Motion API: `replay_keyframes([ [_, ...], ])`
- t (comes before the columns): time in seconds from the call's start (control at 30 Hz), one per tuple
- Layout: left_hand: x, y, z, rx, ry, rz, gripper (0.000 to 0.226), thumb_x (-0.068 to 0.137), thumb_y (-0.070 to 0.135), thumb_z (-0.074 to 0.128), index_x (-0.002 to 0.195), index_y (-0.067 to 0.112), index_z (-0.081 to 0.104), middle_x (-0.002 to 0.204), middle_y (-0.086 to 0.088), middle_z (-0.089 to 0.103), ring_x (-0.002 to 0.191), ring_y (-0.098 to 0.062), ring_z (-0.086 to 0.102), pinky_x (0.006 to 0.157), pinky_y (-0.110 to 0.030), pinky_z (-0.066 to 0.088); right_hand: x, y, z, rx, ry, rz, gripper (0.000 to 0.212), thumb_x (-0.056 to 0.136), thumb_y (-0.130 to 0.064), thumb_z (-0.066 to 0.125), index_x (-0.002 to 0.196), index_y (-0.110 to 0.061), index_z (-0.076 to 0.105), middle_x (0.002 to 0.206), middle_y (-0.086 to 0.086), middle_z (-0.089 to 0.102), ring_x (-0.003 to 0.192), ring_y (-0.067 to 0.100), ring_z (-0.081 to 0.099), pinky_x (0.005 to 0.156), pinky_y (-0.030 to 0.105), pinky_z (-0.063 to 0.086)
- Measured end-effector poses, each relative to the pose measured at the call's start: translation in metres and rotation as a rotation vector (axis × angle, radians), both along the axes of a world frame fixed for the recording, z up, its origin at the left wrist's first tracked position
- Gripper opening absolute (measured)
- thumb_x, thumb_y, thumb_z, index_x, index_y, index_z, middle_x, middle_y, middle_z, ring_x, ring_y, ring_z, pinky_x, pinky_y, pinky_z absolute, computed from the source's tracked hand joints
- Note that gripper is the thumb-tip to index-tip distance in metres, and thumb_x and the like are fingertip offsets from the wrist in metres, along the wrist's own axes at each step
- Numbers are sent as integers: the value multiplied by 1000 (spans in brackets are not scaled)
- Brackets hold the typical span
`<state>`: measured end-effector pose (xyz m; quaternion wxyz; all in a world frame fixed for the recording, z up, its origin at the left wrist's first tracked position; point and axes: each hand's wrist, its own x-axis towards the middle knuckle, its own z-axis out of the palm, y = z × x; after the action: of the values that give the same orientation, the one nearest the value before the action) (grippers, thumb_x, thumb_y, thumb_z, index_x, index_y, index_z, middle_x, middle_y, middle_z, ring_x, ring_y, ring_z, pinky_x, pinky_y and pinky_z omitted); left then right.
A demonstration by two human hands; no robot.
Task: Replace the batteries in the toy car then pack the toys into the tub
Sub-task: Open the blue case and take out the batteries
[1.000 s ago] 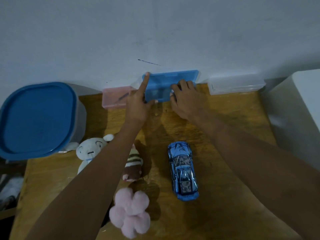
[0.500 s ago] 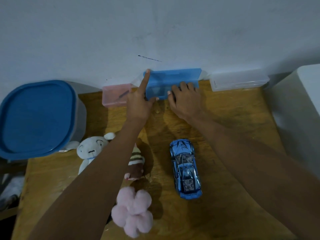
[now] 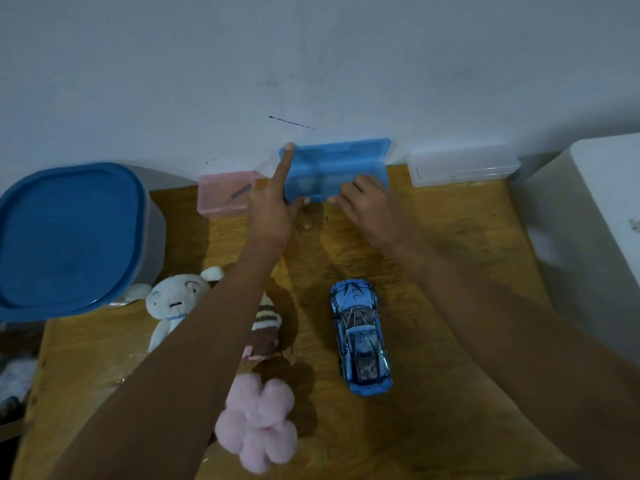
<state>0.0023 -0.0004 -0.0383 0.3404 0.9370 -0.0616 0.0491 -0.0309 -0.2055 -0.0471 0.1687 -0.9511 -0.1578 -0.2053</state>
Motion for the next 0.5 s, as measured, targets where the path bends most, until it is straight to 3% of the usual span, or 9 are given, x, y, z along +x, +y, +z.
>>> replay_keyframes([
  [0.13, 0, 1, -1, -27, 7, 6, 99, 87, 18, 76, 155, 50, 12, 110, -11, 70, 87, -19, 68, 81, -36, 60, -21, -1, -15, -72, 24, -41, 31, 92, -38, 65, 90, -8, 68, 87, 10, 63, 84, 27, 60, 68, 35, 49],
  [0.27, -3, -1, 0, -12, -10, 13, 96, 87, 18, 76, 157, 45, 16, 101, -10, 68, 83, -17, 67, 73, -23, 51, -22, 1, -16, -85, 73, -114, 32, 93, -39, 67, 96, -8, 68, 92, 11, 62, 89, 28, 59, 71, 36, 48],
  [0.4, -2, 0, -2, -17, 7, 27, 98, 87, 20, 76, 155, 50, 13, 107, -13, 67, 90, -20, 67, 83, -38, 59, -23, 1, -20, -93, 70, -171, 31, 97, -43, 58, 100, -13, 66, 97, 9, 61, 92, 28, 57, 77, 41, 47],
  [0.5, -3, 0, -1, -15, 8, 33, 97, 87, 19, 77, 156, 48, 15, 107, -14, 67, 90, -20, 67, 85, -37, 59, -24, 0, -23, -108, 73, -194, 31, 99, -46, 53, 101, -17, 65, 99, 7, 60, 94, 27, 55, 81, 42, 43],
])
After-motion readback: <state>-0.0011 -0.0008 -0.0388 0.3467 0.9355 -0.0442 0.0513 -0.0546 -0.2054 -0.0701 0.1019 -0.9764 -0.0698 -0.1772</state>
